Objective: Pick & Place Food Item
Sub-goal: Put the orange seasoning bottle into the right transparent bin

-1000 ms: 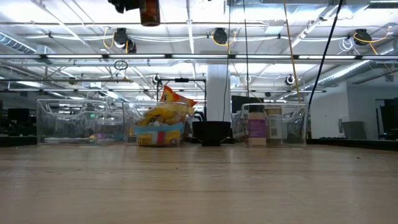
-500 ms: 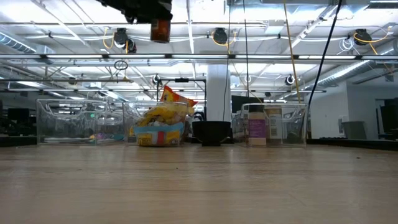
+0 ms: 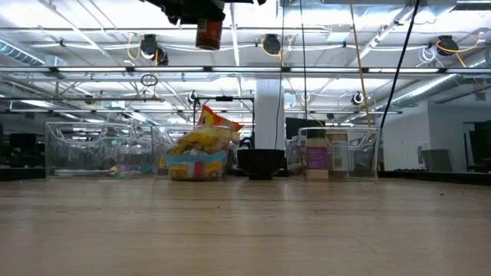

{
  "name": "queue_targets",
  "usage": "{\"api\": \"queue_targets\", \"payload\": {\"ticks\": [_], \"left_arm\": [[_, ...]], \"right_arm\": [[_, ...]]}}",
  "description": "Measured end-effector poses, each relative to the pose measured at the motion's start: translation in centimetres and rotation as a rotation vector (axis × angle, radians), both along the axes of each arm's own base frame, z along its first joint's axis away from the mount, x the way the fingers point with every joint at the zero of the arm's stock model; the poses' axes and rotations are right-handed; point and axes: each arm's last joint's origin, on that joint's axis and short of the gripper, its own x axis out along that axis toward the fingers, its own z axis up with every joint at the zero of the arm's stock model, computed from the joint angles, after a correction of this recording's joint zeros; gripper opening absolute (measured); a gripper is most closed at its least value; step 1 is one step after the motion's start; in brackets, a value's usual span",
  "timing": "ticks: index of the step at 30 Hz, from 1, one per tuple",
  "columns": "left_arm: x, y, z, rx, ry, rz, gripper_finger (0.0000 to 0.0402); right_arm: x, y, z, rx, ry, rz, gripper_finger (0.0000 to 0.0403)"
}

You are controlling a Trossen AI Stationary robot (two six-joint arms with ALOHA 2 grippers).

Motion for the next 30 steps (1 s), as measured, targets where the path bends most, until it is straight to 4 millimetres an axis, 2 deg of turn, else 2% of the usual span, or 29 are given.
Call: {"api": "queue_targets", "payload": {"ticks": [4, 9, 18, 30], "left_arm": [[0.00, 0.01, -0.01, 0.000, 0.001, 0.001, 0.0191], [-0.01, 0.00, 0.00, 0.000, 0.001, 0.001, 0.0191], [-0.01, 0.01, 0.01, 0.002, 0.001, 0.001, 0.0195], [-0.01, 0.01, 0.21, 0.020, -0.013, 0.000, 0.0273]], "right_arm": [[-0.04, 0.00, -0.20, 0.000, 0.021, 0.000, 0.0251], [-0.08, -0.03, -0.32, 0.010, 0.031, -0.004, 0.0194], [-0.08, -0.03, -0.34, 0.001, 0.036, -0.002, 0.0194], [-0.17, -0.44, -0.49, -0.026, 0.059, -0.015, 0.0194]]}}
